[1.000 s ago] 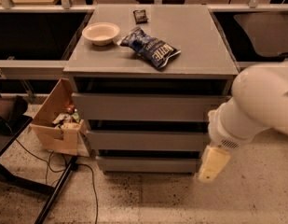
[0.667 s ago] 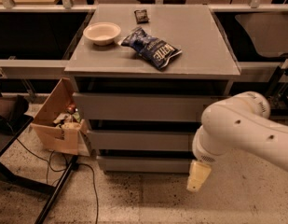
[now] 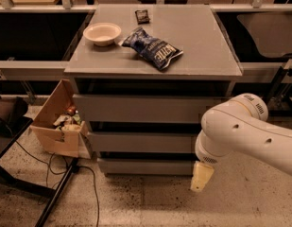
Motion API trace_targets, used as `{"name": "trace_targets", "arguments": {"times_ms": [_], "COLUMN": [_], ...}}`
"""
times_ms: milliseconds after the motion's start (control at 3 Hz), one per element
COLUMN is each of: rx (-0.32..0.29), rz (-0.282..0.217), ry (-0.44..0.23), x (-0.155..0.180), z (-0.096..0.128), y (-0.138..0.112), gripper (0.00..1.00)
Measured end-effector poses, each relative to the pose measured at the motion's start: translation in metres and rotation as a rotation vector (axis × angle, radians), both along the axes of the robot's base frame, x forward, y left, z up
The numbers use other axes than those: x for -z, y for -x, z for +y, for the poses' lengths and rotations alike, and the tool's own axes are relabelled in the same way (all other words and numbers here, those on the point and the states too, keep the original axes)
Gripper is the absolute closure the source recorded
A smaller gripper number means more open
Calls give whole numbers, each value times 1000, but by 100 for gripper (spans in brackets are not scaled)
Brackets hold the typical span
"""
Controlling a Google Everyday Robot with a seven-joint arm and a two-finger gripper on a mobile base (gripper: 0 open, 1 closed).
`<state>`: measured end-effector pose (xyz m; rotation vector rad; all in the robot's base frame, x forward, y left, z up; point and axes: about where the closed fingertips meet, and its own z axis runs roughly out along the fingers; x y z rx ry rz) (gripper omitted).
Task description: Open bottom drawer
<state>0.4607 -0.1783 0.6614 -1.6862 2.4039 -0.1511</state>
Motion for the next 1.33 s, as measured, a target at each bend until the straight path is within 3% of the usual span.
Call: {"name": "trace_targets", "arguments": {"times_ms": [333, 667, 1000, 1333], "rx": [-12, -52, -63, -111], "rz": [17, 63, 101, 102], "ry": [14, 44, 88, 153], "x": [11, 77, 160, 225], "z": [4, 19, 23, 11], "y": [1, 6, -4, -42], "gripper": [0, 0, 0, 0]}}
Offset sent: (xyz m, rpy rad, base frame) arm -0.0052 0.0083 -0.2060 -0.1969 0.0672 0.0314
